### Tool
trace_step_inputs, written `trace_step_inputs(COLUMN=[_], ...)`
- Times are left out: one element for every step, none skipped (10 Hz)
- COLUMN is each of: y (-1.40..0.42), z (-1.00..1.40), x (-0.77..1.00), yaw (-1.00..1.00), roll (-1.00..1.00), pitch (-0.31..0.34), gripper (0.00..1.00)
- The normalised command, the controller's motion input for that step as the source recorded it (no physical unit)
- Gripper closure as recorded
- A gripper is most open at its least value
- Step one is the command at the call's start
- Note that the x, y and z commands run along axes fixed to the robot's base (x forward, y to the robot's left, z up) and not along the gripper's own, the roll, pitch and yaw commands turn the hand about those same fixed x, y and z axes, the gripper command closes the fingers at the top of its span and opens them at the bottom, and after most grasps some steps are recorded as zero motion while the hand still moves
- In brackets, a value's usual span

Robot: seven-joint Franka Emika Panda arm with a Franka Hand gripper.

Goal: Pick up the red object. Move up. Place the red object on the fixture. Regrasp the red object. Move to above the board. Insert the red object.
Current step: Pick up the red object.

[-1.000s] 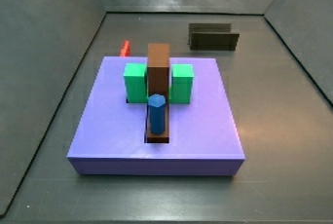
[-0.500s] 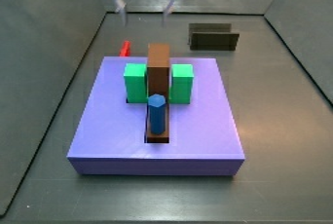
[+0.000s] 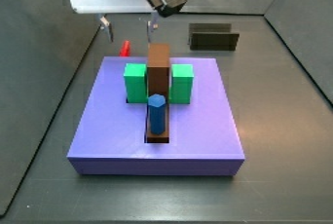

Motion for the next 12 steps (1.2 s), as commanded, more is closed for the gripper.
trace_step_inputs(y=[0.00,0.00,0.00,0.06,0.00,0.00,0.00,0.00,0.00,-0.03,-0.02,-0.03], z=[-0.63,-0.51,-0.33,-0.30,-0.47,-0.25,-0.21,-0.11,0.00,0.00,-0.05,0.00], x=[-0.29,-0.29,-0.31,-0.26,-0.24,-0.09,-0.03,0.00,0.09,0.10,0.06,0.03], yaw=[0.00,0.01,0.00,0.01,0.00,0.00,0.00,-0.03,-0.06,-0.07,-0.14,-0.13], roll=[-0.03,-0.06,-0.06,-0.16,-0.07,-0.06,-0.06,-0.11,-0.08,-0.05,0.00,0.00], pitch=[-0.259,-0.220,-0.187,-0.179,-0.249,-0.179,-0.167,-0.140,-0.033,-0.044,-0.083,-0.090], gripper=[0.00,0.00,0.00,0.00,0.00,0.00,0.00,0.00,0.00,0.00,0.00,0.00])
